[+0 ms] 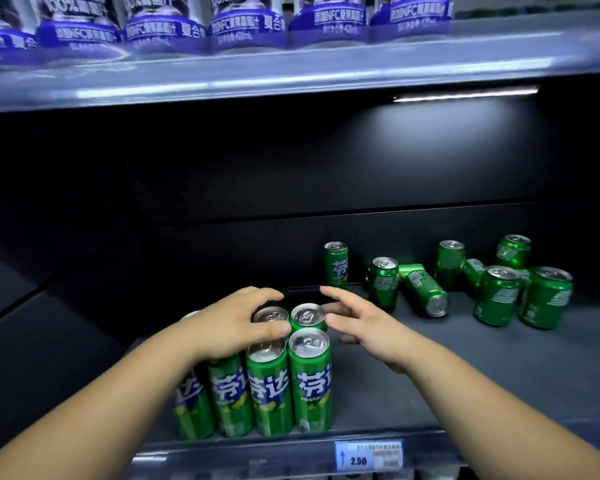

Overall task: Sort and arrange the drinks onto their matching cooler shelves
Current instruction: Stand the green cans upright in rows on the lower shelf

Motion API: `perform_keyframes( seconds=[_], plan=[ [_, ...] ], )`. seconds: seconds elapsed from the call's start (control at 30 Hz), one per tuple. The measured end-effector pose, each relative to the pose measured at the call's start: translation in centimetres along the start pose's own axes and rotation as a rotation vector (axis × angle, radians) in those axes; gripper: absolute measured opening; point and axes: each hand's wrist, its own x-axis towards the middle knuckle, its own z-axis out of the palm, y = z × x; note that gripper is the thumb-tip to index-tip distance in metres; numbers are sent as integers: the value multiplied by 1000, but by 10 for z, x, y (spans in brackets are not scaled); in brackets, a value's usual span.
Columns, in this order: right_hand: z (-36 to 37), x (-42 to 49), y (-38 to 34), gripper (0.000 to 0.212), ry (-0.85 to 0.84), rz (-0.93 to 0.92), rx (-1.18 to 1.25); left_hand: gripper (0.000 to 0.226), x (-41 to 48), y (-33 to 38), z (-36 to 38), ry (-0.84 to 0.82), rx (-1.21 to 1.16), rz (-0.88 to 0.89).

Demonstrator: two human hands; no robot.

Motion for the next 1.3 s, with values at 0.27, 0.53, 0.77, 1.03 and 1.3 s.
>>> perform_keyframes(
  seconds=[0.27, 0.53, 0.77, 1.03, 1.3],
  plan=[
    [-14, -14, 8, 36, 249, 29, -36, 68, 29, 7, -17, 71, 18, 149],
    [-48, -33, 30, 32, 383, 70, -56, 52, 66, 15, -3, 17, -20, 206],
    [-105, -20, 39, 32, 499, 41, -80, 59, 110, 36, -14, -20, 137, 200],
    [-168, 22, 47, 39, 433, 36, -253, 60, 183, 48, 3, 34, 117, 132],
    [-208, 87, 42, 56, 283, -14, -471, 62, 239, 52, 22, 87, 149, 53]
  ],
)
